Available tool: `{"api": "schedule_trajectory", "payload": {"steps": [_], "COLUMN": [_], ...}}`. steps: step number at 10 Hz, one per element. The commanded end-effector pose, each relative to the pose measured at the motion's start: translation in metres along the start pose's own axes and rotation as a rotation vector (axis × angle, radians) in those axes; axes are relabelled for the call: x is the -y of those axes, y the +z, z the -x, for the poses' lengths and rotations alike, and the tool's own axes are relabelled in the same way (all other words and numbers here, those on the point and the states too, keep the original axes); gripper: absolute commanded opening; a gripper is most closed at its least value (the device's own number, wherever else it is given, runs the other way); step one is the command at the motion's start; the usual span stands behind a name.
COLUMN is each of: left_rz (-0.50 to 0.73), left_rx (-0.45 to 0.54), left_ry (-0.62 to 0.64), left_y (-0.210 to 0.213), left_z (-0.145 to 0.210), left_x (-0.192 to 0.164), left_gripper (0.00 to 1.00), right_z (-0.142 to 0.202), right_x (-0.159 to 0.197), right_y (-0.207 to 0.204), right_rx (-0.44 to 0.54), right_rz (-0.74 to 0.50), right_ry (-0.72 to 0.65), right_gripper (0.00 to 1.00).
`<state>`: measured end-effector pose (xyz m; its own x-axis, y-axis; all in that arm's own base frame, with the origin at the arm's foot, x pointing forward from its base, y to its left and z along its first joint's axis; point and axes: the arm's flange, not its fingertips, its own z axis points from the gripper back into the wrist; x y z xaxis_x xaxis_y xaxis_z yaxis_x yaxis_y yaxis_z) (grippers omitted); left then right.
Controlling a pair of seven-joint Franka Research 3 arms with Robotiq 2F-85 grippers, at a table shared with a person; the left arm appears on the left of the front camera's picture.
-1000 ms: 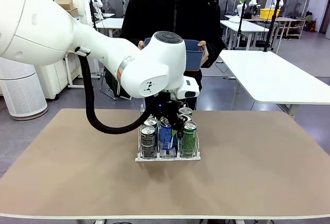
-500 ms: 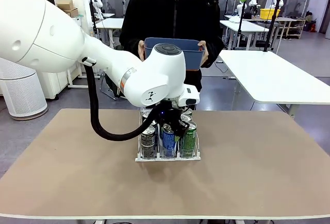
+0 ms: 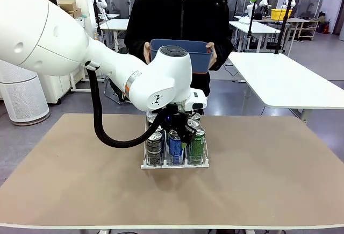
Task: Fill the beverage cans into the dispenser.
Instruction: Place the picked Ionic drink in the line of the Automatic Can Dispenser with the same cans.
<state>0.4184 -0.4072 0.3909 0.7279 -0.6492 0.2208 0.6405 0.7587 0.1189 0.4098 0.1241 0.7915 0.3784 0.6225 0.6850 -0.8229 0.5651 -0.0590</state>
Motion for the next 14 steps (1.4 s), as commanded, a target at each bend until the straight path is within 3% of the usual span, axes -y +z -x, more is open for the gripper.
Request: {"api": "schedule_trajectory", "payload": {"steps": [1, 5, 6, 14], "left_rz": [-0.014, -0.043, -0.046, -0.035], "left_rx": [0.008, 0.016, 0.025, 0.065], "left_ry": [0.013, 0.055, 0.070, 0.066], "left_y": [0.000, 0.025, 0.030, 0.055], "left_z": [0.001, 0.001, 0.000, -0.002], "left_x": [0.003, -0.002, -0.001, 0.002], "left_gripper": [0.57, 0.96, 1.00, 1.00], "right_z": [0.001, 0.001, 0.001, 0.001], "right_x": [0.001, 0.001, 0.001, 0.001], "right_y": [-0.001, -0.001, -0.001, -0.001], "right_rx": [0.009, 0.009, 0.009, 0.009], "right_rz": [-0.005, -0.005, -0.005, -0.005], "right_ry": [-0.007, -0.007, -0.007, -0.007], "right_gripper": [0.99, 0.99, 0.99, 0.99]}}
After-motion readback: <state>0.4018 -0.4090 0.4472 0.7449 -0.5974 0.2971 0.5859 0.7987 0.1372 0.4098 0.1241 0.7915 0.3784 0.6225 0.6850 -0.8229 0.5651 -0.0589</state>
